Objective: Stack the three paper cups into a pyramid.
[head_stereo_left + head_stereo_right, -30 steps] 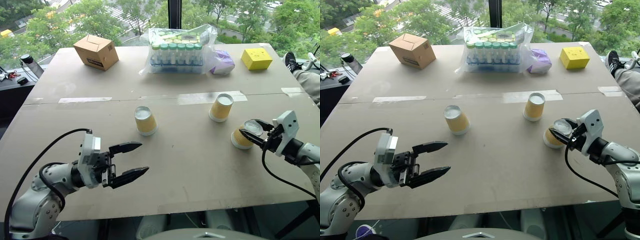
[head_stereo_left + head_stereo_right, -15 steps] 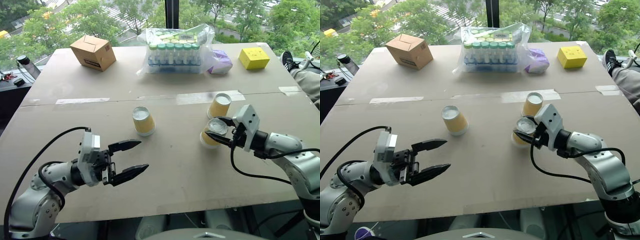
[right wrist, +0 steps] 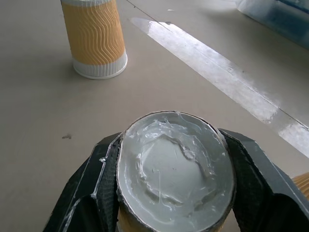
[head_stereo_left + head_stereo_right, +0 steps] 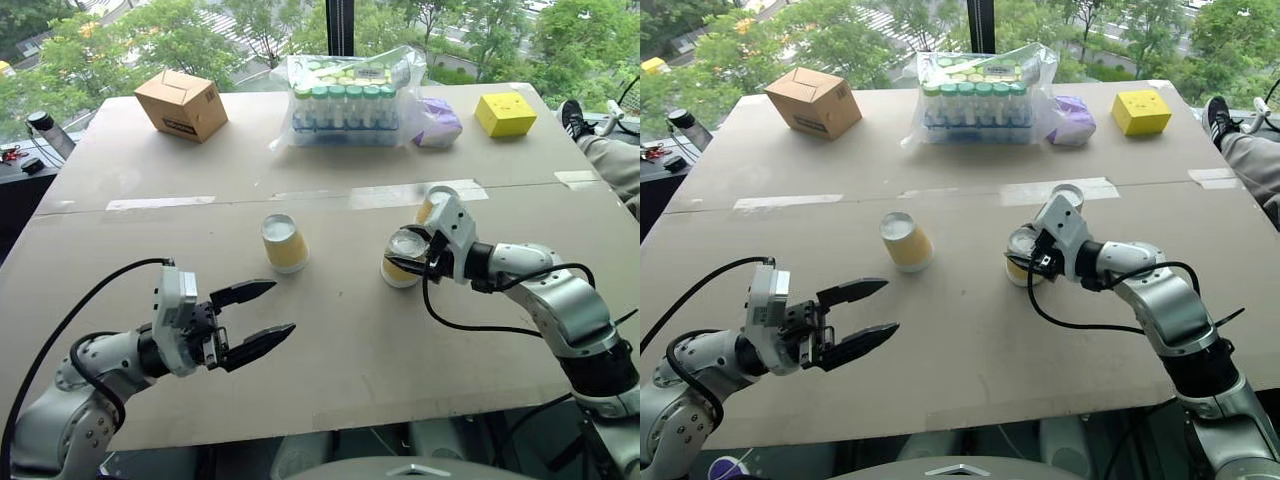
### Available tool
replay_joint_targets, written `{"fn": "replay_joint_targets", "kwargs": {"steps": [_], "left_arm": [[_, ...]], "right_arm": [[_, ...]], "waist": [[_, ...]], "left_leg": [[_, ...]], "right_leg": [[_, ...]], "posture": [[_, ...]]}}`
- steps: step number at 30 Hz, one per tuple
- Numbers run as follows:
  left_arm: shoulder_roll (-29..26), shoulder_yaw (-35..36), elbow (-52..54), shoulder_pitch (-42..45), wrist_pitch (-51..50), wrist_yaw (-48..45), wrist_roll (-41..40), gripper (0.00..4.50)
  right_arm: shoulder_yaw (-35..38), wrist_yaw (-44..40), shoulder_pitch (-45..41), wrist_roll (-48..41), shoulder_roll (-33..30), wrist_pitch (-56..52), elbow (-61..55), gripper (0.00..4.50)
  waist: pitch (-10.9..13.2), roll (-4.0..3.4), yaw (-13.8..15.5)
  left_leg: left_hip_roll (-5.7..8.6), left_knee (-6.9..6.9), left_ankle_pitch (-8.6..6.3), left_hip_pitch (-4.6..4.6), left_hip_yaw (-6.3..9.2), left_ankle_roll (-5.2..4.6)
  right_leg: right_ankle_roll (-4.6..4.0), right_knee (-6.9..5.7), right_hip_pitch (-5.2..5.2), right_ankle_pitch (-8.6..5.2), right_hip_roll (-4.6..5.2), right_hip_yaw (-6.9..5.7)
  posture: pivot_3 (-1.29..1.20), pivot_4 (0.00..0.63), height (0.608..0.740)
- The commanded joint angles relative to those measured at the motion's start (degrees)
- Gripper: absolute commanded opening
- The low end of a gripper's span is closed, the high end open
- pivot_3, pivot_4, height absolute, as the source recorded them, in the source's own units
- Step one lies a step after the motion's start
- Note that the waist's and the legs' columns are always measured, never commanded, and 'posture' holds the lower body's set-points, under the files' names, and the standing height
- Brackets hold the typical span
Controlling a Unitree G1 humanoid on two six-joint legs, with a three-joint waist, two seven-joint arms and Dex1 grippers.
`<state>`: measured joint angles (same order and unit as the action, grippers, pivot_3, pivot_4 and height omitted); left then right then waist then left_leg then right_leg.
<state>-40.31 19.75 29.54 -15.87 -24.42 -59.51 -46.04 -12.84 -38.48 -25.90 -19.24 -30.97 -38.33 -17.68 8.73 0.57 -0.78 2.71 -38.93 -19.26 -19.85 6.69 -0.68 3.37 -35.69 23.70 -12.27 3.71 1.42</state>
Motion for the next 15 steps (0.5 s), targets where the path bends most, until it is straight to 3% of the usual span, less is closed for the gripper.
{"fn": "replay_joint_targets", "kwargs": {"steps": [1, 3, 10, 15], "left_arm": [[0.57, 1.36, 1.9, 0.7, -0.3, 3.01, -1.03, 4.5], [0.86, 1.48, 0.69, 1.73, -0.22, 5.07, 0.02, 4.5], [-0.43, -0.19, -7.91, 10.96, -2.74, 9.81, 2.69, 4.5], [-0.94, -4.25, -15.07, 19.91, -1.62, 10.1, 8.41, 4.5]], "right_arm": [[0.64, -0.99, -1.65, 0.62, 0.4, 1.62, 0.5, 3.5], [1.04, -1.46, -1.78, 0.8, 0.35, 2.21, 0.44, 4.44], [10.25, -9.06, 1.14, -9.8, -1.82, 4.61, -9.09, 4.44], [18.64, -14.2, 8.42, -19.44, -5.63, 4.57, -16.19, 4.44]], "waist": [[0.0, 0.0, 0.08], [0.01, -0.01, 0.16], [0.03, -0.04, 0.38], [0.03, -0.02, 0.21]], "left_leg": [[0.0, 0.0, 0.0, 0.0, 0.02, 0.0], [0.0, 0.02, 0.0, 0.0, 0.06, 0.0], [0.02, 0.03, 0.0, -0.03, 0.11, 0.0], [0.06, 0.06, 0.0, -0.04, 0.14, 0.0]], "right_leg": [[0.0, 0.0, 0.0, 0.0, 0.0, -0.02], [0.0, 0.0, 0.01, 0.0, 0.0, -0.06], [0.0, 0.02, 0.02, 0.0, 0.0, -0.1], [0.0, 0.07, -0.01, 0.0, 0.02, -0.12]], "posture": [[0.0, 0.15, 0.74], [0.0, 0.15, 0.74], [0.0, 0.15, 0.74], [0.0, 0.15, 0.74]]}}
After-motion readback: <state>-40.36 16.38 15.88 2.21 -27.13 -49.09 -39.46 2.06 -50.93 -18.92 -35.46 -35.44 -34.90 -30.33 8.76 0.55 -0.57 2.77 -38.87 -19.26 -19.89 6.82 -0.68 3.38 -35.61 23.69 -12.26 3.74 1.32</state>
